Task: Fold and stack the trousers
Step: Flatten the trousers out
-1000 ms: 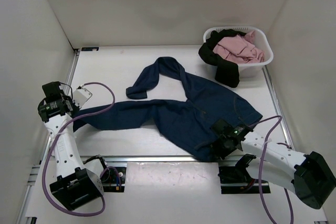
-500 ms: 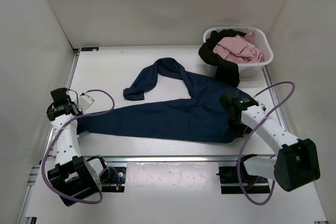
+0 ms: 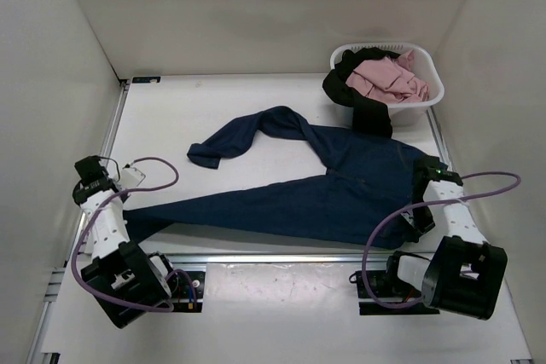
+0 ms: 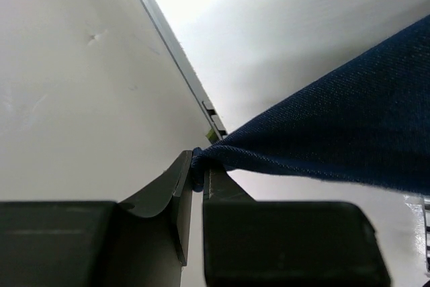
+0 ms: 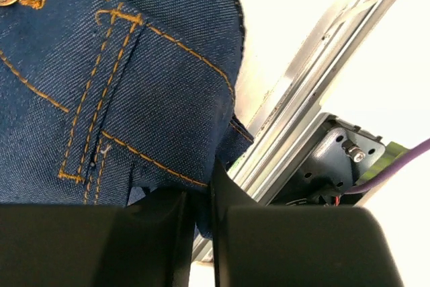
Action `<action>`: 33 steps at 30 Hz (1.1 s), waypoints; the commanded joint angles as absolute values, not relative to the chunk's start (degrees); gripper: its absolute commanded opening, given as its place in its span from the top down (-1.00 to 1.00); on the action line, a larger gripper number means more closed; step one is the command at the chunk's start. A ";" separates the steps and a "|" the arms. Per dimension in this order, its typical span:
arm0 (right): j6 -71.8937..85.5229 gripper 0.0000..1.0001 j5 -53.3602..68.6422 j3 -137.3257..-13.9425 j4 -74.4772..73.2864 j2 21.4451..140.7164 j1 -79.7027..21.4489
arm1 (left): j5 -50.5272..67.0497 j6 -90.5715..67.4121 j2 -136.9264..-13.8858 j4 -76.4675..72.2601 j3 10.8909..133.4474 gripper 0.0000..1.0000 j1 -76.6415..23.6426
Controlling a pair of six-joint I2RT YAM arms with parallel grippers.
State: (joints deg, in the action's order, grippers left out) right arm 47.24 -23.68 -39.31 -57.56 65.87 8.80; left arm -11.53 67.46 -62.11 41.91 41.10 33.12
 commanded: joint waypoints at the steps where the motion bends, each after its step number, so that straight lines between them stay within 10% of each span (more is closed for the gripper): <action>1: 42.37 0.78 -22.07 -39.46 -55.47 65.74 12.65 | -10.55 69.43 -61.87 39.55 41.04 0.72 34.54; 14: 39.38 1.00 -22.06 -44.30 -54.40 68.91 12.66 | 1.68 58.26 -64.78 39.55 69.87 0.72 27.86; 33: 39.37 1.00 -22.24 -41.48 -53.70 72.33 13.18 | -13.71 67.68 -57.83 38.50 35.68 0.68 28.92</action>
State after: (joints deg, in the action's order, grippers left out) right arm 40.05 -19.81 -41.45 -53.82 72.10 12.40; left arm -11.03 67.31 -59.81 40.10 35.86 28.40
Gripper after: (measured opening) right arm 0.035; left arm 0.209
